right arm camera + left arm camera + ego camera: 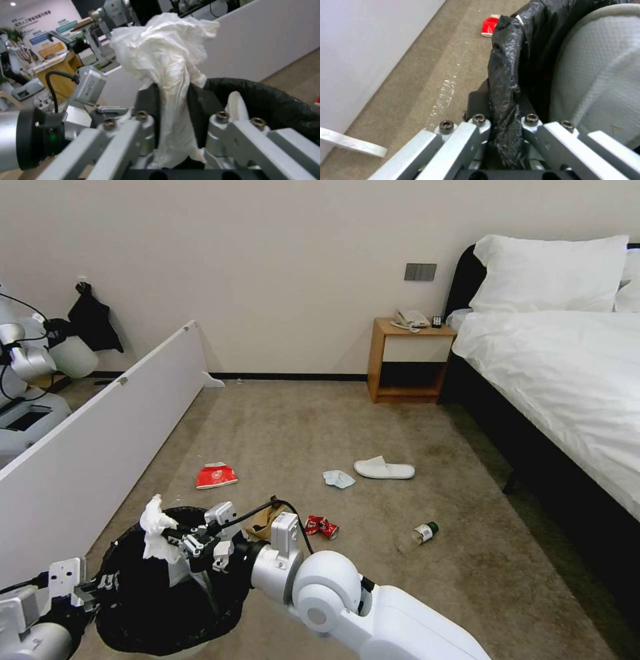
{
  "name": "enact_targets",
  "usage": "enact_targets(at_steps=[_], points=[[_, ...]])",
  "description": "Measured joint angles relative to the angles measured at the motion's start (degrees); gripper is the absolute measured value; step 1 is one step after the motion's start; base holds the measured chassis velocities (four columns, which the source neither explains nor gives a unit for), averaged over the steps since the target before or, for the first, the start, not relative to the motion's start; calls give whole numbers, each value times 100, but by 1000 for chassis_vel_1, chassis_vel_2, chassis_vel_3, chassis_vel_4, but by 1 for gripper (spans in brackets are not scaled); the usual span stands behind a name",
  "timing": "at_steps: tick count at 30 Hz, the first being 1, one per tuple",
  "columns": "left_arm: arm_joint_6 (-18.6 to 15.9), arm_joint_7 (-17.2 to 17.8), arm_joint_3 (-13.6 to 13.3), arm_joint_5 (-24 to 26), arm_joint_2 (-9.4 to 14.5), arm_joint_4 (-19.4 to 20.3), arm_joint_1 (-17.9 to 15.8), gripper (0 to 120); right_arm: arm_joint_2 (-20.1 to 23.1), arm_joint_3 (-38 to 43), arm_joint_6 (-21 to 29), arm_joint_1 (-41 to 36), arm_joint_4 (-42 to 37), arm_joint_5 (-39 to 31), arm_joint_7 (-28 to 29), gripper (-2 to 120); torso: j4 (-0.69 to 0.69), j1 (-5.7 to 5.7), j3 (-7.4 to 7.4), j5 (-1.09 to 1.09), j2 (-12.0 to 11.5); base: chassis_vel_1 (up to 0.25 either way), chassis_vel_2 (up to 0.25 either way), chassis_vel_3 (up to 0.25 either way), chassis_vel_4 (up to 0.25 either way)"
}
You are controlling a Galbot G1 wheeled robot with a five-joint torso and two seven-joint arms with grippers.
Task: Pick up the trash bin, then pick up the garbage from the floor and place it into the trash bin.
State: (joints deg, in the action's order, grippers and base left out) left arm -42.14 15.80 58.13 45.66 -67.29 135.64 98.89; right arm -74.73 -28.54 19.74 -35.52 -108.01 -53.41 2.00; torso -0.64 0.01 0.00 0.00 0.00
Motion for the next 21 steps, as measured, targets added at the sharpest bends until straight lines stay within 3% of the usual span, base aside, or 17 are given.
enact_targets(at_steps=[3,5,12,16,21], points=[[0,-1,4,2,5,-2,-2,4,7,-9,32,-3,-8,-19,21,30,0,0,0,0,0,0,0,0,0],[0,-2,6,9,15,-5,-16,4,11,-29,107,-11,-24,-64,68,45,0,0,0,0,0,0,0,0,0],[0,-2,6,15,25,-14,-27,4,12,-38,205,-18,-69,-144,121,64,0,0,0,0,0,0,0,0,0],[1,-2,7,17,27,-20,-28,4,22,-38,241,-18,-103,-178,132,84,0,0,0,0,0,0,0,0,0],[0,-3,12,19,32,-20,-30,4,30,-47,247,-21,-144,-200,132,98,0,0,0,0,0,0,0,0,0]])
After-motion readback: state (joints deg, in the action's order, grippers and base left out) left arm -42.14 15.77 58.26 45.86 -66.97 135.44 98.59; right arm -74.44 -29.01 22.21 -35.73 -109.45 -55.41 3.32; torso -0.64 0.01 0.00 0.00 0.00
